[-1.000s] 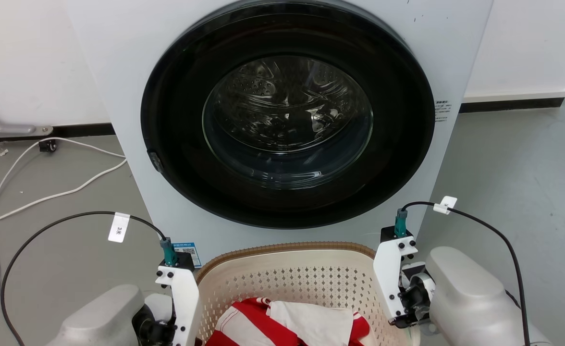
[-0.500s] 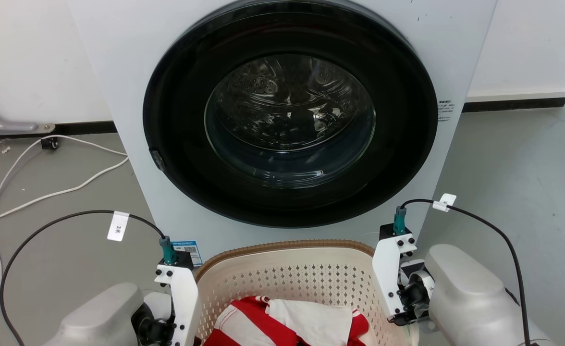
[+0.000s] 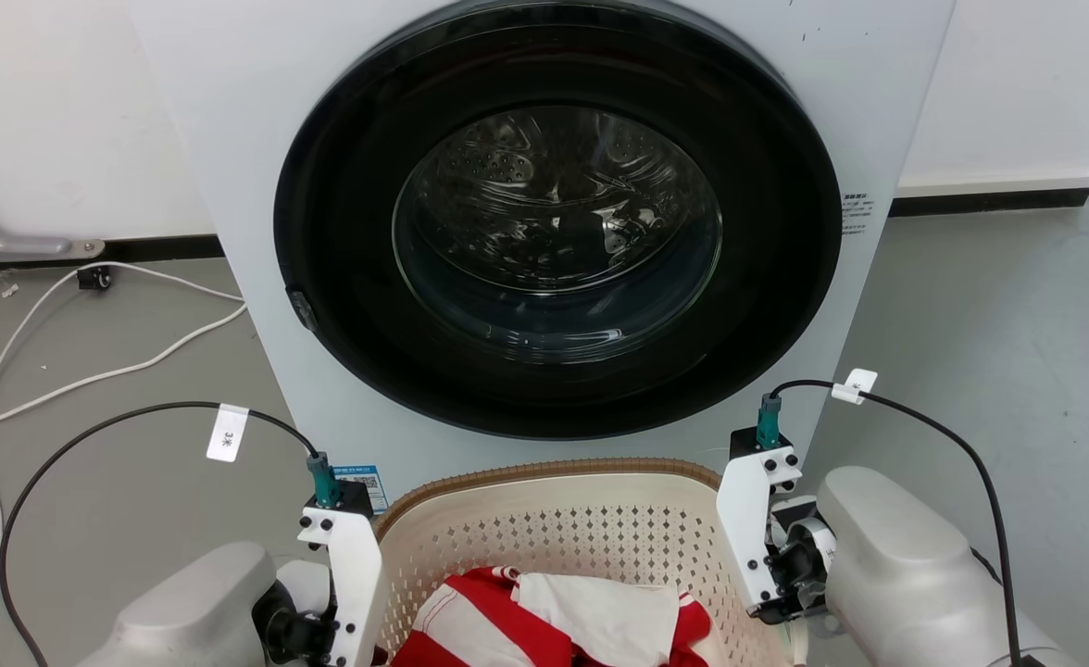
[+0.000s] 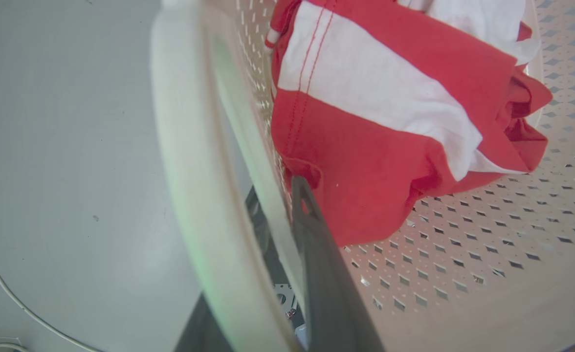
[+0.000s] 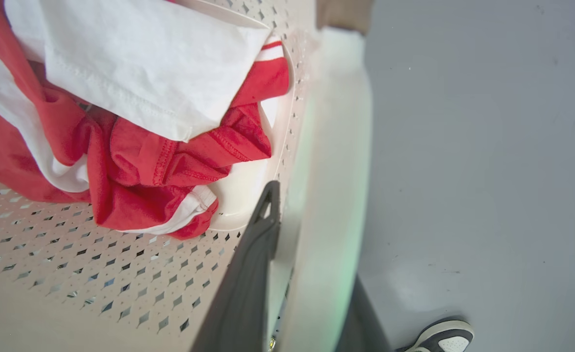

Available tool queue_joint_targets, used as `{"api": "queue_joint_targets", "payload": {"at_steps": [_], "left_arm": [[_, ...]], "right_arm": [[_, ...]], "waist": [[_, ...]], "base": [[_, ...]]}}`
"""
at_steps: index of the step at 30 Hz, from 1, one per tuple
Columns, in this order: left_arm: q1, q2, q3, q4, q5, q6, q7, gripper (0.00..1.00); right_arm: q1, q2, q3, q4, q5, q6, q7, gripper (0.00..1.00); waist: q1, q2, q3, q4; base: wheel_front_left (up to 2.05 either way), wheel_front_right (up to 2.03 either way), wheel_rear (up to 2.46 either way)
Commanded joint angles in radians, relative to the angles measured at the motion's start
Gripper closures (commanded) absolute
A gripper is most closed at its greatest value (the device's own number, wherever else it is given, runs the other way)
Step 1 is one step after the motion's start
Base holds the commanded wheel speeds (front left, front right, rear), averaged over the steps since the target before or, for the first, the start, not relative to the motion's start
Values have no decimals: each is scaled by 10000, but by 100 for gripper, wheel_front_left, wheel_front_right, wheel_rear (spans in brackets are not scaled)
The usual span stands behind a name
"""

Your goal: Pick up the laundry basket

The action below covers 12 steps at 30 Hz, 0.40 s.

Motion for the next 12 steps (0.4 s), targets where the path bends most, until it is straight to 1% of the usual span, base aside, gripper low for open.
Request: {"api": "queue_joint_targets", "payload": {"at_steps": [1, 12], "left_arm": [[-95, 249, -93, 69, 60, -62, 112, 100], [-172, 200, -139, 76, 81, -62, 146, 100]], "right_arm": [[-250, -170, 72, 8, -34, 130, -76, 100], [-256, -169, 193, 24, 143, 130, -103, 100]], "waist": [[0, 0, 6, 2], [0, 0, 28, 48]], "base": [[0, 0, 0], [0, 0, 0]]}}
